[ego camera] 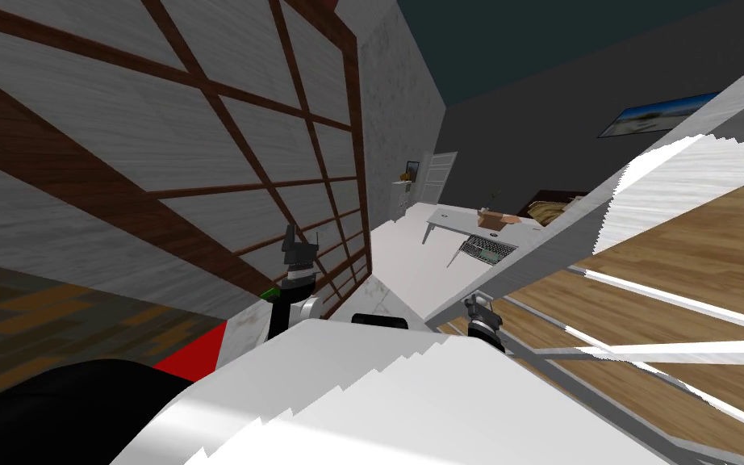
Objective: Pull the door open
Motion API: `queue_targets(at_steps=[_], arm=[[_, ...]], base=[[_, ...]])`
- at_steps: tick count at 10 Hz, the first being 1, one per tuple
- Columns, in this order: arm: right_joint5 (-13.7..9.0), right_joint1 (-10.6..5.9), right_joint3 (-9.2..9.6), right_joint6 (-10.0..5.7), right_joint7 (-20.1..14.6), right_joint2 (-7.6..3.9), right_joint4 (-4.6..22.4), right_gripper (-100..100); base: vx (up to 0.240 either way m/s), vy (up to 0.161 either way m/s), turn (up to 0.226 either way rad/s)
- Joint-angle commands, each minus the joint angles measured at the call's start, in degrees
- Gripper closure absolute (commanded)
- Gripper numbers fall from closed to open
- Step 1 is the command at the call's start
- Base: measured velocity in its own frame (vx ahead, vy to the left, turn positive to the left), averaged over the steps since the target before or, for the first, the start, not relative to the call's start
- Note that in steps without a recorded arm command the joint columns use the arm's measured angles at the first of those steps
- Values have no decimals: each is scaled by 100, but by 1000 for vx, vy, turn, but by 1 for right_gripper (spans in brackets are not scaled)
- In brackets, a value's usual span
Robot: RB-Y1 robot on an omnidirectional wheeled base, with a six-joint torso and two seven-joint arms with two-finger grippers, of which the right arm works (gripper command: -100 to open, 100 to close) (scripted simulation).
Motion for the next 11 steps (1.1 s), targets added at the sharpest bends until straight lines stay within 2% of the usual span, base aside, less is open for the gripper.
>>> queue_targets(at_steps=[1,4,5,11], arm=[[-2,-7,-5,2,-1,-11,-1,100],[-2,-7,-5,2,-1,-11,-1,100],[54,23,87,-3,-52,-31,-43,100],[264,102,417,-11,-237,-132,-211,100]], base=[[3,5,-2],[0,0,0],[-115,31,49],[-190,36,45]])
